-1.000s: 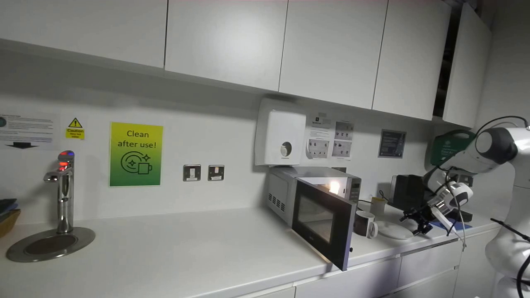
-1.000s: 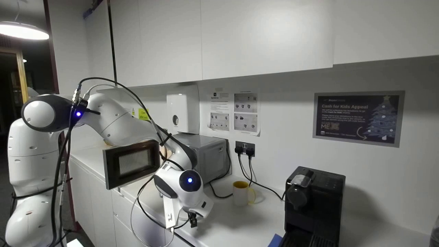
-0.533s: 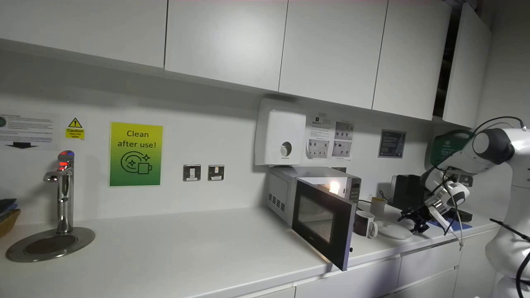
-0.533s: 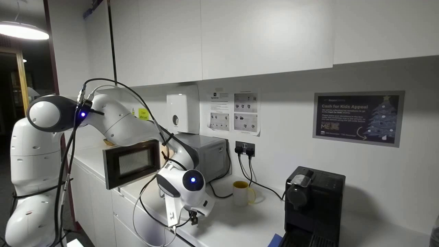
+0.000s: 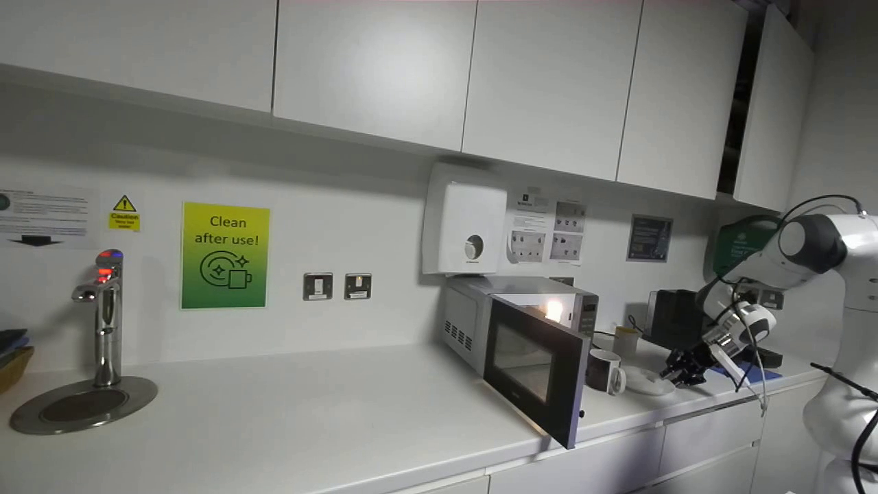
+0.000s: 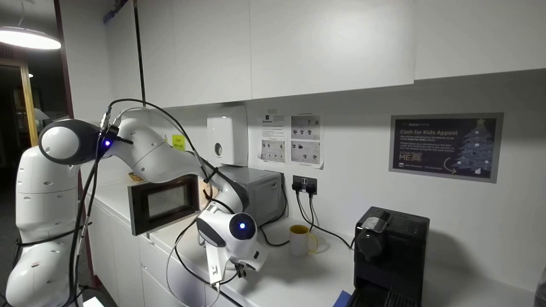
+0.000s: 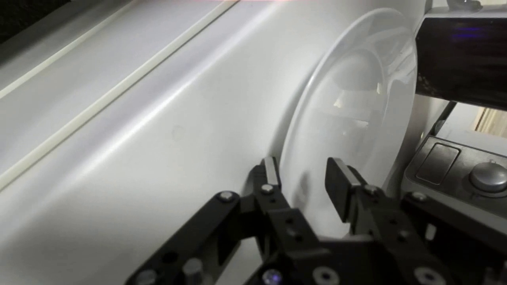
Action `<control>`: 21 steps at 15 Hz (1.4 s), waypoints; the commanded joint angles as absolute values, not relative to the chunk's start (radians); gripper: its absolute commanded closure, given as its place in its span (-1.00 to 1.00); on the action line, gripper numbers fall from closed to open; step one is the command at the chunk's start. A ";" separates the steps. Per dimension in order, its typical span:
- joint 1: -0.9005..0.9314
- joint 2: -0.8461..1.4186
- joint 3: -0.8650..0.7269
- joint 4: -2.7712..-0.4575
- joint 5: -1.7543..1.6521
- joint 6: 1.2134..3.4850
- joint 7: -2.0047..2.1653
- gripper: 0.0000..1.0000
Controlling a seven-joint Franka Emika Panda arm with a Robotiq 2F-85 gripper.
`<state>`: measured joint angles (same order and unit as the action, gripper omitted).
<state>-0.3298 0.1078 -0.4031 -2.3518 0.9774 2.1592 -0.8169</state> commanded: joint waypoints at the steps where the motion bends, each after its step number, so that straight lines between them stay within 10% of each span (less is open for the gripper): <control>1: -0.364 0.129 -0.384 -2.323 0.998 2.115 -0.858 0.83; 21: -0.392 -0.021 -0.407 -2.325 0.971 2.079 -0.884 0.98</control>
